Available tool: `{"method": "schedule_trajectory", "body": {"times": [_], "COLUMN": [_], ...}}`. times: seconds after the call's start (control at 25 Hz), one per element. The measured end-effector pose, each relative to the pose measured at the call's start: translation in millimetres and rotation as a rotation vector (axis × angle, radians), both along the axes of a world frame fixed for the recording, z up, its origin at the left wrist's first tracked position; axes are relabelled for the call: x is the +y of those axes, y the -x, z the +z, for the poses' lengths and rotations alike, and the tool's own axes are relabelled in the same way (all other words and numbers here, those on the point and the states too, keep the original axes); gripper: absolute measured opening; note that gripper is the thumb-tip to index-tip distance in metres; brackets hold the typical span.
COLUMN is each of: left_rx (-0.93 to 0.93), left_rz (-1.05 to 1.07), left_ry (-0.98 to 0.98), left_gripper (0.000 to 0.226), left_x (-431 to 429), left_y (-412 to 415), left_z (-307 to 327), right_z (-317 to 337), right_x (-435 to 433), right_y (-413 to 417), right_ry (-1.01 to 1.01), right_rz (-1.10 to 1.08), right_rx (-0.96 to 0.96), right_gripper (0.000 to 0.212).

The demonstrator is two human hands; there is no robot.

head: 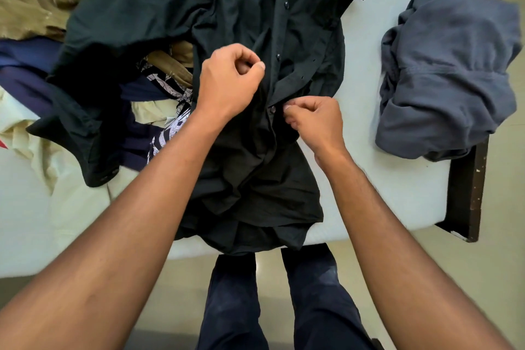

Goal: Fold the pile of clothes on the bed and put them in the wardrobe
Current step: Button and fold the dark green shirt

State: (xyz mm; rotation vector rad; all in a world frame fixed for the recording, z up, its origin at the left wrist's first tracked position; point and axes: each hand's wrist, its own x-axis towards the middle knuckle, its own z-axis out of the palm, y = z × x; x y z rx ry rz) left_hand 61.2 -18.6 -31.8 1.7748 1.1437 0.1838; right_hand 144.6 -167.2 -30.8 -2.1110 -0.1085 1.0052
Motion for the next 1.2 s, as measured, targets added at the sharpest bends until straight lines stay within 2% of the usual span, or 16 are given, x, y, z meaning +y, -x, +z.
{"method": "schedule_trajectory", "body": {"times": [0.04,0.12,0.2,0.32,0.44,0.64,0.72,0.8,1.0,1.2], "left_rx": [0.006,0.053,0.151,0.316,0.342,0.026,-0.026,-0.064,-0.088,-0.074], "left_rz": [-0.005,-0.053,-0.107,-0.21,-0.189,0.12,0.154,0.171,0.26,0.209], "left_ry": [-0.034,-0.054,-0.004,0.047,0.058,0.612,0.696,0.664,0.545,0.381], "left_gripper": [0.014,0.017,0.031,0.041,0.034,0.018,0.019,0.018,0.012,0.013], "left_x": [5.1,13.7,20.1,21.0,19.9,16.8,8.0,-0.6,-6.1,-15.3], "left_y": [-9.3,-27.9,-43.8,-61.2,-67.6,-53.9,-49.2,-46.5,-50.0,-51.7], "left_z": [2.4,3.7,2.0,-5.2,-8.7,4.6,8.4,7.0,1.0,2.9], "right_z": [1.3,2.7,0.8,-2.7,-3.3,-8.4,-9.3,-11.0,-22.1,-21.9], "right_x": [2.6,8.8,17.3,28.9,35.5,26.8,27.1,32.5,44.9,42.8], "right_y": [-5.6,-17.2,-25.4,-31.3,-33.7,-48.7,-48.2,-42.4,-33.0,-28.7], "right_ry": [-0.008,-0.056,-0.151,-0.226,-0.249,-0.168,-0.174,-0.186,-0.21,-0.246], "right_rz": [-0.101,-0.379,-0.605,-0.728,-0.694,-0.354,-0.284,-0.263,-0.433,-0.481], "right_rx": [0.009,0.178,0.411,0.503,0.446,-0.048,-0.129,-0.136,-0.089,-0.045], "right_gripper": [0.019,0.008,0.02,0.017,0.012,0.01,0.013,0.014,0.019,0.023]}}
